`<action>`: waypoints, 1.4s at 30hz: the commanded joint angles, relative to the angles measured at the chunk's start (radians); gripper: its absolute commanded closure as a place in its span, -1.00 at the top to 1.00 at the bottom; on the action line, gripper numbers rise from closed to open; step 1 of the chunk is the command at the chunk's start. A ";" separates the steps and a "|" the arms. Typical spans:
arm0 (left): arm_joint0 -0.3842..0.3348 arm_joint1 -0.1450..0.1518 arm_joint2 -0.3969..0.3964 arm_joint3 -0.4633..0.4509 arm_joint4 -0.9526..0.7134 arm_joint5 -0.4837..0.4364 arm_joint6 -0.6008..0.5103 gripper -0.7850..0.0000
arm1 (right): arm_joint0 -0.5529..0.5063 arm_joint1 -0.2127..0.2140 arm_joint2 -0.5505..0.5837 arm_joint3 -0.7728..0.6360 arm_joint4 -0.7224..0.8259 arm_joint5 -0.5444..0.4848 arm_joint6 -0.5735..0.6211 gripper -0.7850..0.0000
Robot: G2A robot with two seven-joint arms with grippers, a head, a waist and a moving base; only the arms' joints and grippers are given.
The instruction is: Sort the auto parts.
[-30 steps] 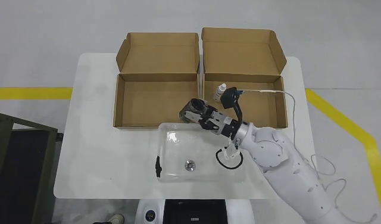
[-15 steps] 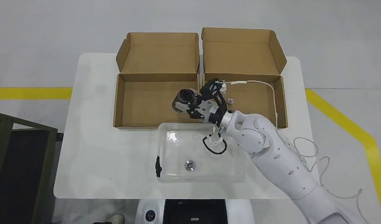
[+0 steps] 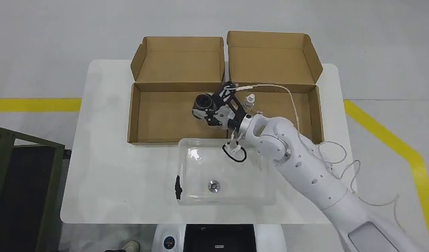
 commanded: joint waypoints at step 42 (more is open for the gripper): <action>0.000 0.000 0.000 0.000 0.000 0.000 0.000 1.00 | 0.107 -0.090 -0.074 0.184 -0.337 0.029 0.012 -0.07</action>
